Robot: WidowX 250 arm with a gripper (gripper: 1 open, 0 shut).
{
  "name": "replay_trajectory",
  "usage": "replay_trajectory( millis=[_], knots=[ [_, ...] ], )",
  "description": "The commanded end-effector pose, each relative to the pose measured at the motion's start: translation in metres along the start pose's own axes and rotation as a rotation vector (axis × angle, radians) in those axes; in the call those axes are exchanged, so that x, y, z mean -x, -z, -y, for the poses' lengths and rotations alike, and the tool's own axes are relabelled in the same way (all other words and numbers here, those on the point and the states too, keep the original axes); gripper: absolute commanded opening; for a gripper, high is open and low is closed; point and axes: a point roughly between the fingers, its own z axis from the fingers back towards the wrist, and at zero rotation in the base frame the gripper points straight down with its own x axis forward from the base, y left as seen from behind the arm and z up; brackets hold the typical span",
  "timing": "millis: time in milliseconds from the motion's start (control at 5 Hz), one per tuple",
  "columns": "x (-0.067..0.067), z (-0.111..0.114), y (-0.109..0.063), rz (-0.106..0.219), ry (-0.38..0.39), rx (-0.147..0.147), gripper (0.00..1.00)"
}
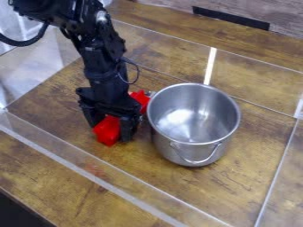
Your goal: Remove the red object from the silver pot and put it on the table
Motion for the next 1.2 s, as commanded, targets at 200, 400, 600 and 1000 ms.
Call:
replay_trajectory(
  millis=[200,400,600,1000],
  knots=[
    [-0.026,-0.016,-0.077,0.19,-0.016,-0.007,1.0],
    [-0.03,-0.022,-0.117,0.255,-0.006,-0.006,1.0],
    [-0.025,-0.031,-0.131,0.306,0.008,-0.014,1.0],
    [-0.012,-0.037,-0.122,0.331,0.027,0.003,1.0]
  ],
)
